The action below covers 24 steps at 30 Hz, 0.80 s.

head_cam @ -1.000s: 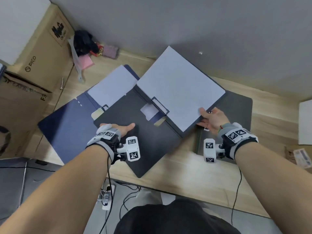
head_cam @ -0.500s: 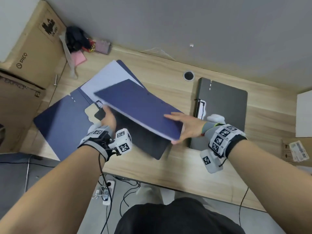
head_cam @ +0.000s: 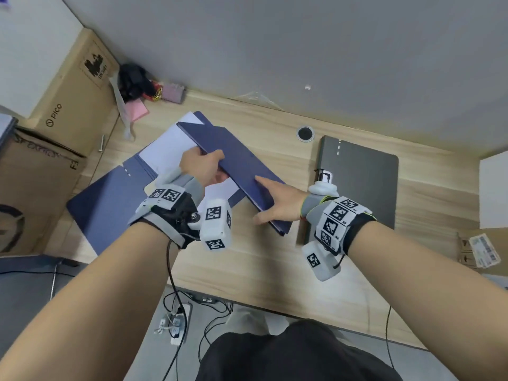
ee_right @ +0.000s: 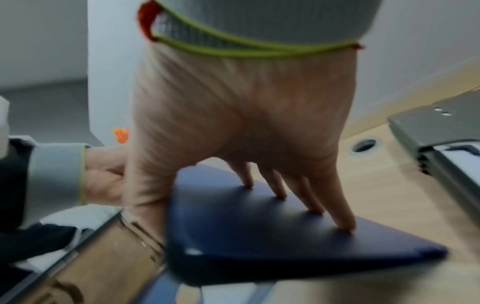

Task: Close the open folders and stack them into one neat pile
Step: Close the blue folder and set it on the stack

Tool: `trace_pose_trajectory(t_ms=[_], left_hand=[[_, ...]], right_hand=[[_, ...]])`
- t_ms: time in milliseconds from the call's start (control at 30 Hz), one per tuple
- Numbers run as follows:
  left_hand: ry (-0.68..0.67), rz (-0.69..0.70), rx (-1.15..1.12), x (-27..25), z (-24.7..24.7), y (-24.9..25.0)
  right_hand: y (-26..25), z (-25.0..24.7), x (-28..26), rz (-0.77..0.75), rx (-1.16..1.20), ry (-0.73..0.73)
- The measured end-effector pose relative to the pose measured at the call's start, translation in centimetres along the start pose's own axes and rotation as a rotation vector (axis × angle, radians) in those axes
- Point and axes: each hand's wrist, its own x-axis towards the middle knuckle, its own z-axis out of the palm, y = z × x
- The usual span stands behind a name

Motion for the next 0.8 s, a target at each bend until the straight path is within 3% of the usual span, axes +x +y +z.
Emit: trace_pose_trajectory(t_ms=[67, 133, 233, 367, 433, 533, 633, 700, 800], left_hand=[[-0.045, 0.103, 0.058, -1.1, 1.8, 2.5], [-0.135, 0.177, 0.095, -1.9, 3.7, 4.3], [-0.213, 0.252, 0.21, -2.3, 6.3, 6.1], [-0.054, 0.201, 0.44, -0.7, 8.1, 4.2], [-0.066, 0.121, 0.469, -0.2, 9.1, 2.5], [-0.324, -0.043, 0.353, -1.6, 11.7, 0.9], [-0.486, 0.025, 0.347, -2.6, 15.0, -0.4], [-0.63, -0.016, 0.363, -3.2, 16.9, -1.3], [-0.631, 0.05, 0.567, -2.9, 19.9, -3.1]], right_hand=[[-0.9, -1.7, -1.3, -0.024, -0.012, 0.133], [-1.1, -3.8, -2.7, -0.043, -0.004, 0.38], [2.7, -6.6, -4.2, 0.096, 0.142, 0.645], [8.9, -7.6, -8.6, 0.032, 0.929, 0.629], [11.4, -7.2, -10.7, 0.012, 1.103, 0.618], [15.1, -5.7, -12.4, 0.081, 1.198, 0.608], [18.5, -4.0, -13.0, 0.275, 1.121, 0.584], [20.5, -3.0, -12.6, 0.416, 1.076, 0.553], [23.1, -2.4, -11.5, 0.528, 0.968, 0.549]])
